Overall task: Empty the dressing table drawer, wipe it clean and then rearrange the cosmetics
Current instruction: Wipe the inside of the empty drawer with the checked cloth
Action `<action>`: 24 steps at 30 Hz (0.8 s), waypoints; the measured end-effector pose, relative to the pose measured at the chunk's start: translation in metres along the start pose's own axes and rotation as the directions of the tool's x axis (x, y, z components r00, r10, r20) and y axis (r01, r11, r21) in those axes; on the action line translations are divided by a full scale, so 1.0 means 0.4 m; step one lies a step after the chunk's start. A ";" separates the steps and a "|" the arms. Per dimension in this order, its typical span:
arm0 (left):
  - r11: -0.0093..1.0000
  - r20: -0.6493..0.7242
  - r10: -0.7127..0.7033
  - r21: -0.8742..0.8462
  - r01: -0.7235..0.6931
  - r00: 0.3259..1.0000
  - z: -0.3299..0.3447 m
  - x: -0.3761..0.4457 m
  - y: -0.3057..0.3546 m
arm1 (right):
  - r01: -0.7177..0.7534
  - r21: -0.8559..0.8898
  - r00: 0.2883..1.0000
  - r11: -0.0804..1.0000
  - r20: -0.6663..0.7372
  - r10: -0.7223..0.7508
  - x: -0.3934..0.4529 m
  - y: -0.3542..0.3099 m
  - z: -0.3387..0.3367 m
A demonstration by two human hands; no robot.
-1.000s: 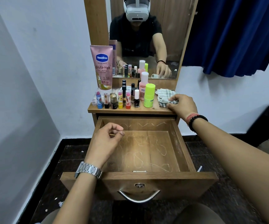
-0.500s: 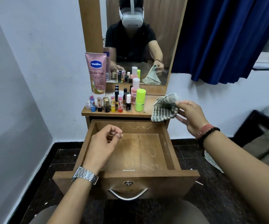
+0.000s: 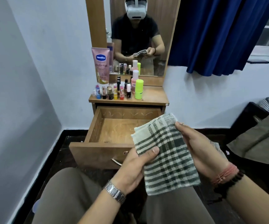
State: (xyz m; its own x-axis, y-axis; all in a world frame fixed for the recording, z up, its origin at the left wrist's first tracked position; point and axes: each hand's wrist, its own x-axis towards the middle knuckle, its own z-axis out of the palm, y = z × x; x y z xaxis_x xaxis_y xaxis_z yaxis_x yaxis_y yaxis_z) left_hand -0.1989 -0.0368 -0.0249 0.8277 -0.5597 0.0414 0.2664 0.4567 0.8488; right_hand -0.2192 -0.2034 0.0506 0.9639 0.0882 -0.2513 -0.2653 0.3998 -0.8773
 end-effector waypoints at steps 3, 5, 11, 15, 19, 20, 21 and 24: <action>0.998 -0.110 0.040 -0.038 -0.045 0.993 -0.003 -0.007 0.020 | -0.117 -0.094 0.981 0.989 0.143 0.130 0.010 0.033 0.006; 0.996 -0.152 0.086 0.041 -0.080 0.985 -0.018 -0.004 0.038 | -0.111 -0.132 0.969 0.985 0.207 0.136 0.020 0.056 0.004; 0.705 -0.146 0.245 0.706 -0.073 0.958 -0.075 0.053 0.086 | 0.076 -0.086 0.996 0.993 -0.042 -0.080 0.039 0.009 -0.028; -0.251 0.005 0.262 0.966 0.063 0.965 -0.131 0.068 0.044 | -0.028 0.122 0.982 0.992 -0.181 0.050 0.051 -0.027 -0.070; -0.268 0.002 0.240 0.961 0.064 0.971 -0.136 0.075 0.019 | 0.021 0.266 0.982 0.964 -0.189 0.031 0.096 -0.039 -0.056; -0.256 0.001 0.246 0.965 0.064 0.969 -0.139 0.079 0.022 | 0.045 0.284 0.982 0.958 -0.186 0.010 0.120 -0.033 -0.043; -0.244 -0.001 0.245 0.968 0.063 0.970 -0.141 0.081 0.025 | 0.059 0.302 0.984 0.951 -0.179 -0.004 0.149 -0.025 -0.029; -0.210 0.004 0.232 0.977 0.046 0.973 -0.148 0.081 0.027 | 0.095 0.328 0.978 0.940 -0.205 -0.028 0.265 0.005 0.014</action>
State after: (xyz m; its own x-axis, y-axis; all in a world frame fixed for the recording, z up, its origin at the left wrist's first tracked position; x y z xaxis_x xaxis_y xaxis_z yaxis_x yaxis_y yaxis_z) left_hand -0.1399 -0.0092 -0.0454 0.8647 -0.4414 0.2398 -0.5006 -0.7968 0.3384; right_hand -0.1176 -0.1882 0.0244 0.9456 -0.1117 -0.3055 -0.1502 0.6832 -0.7146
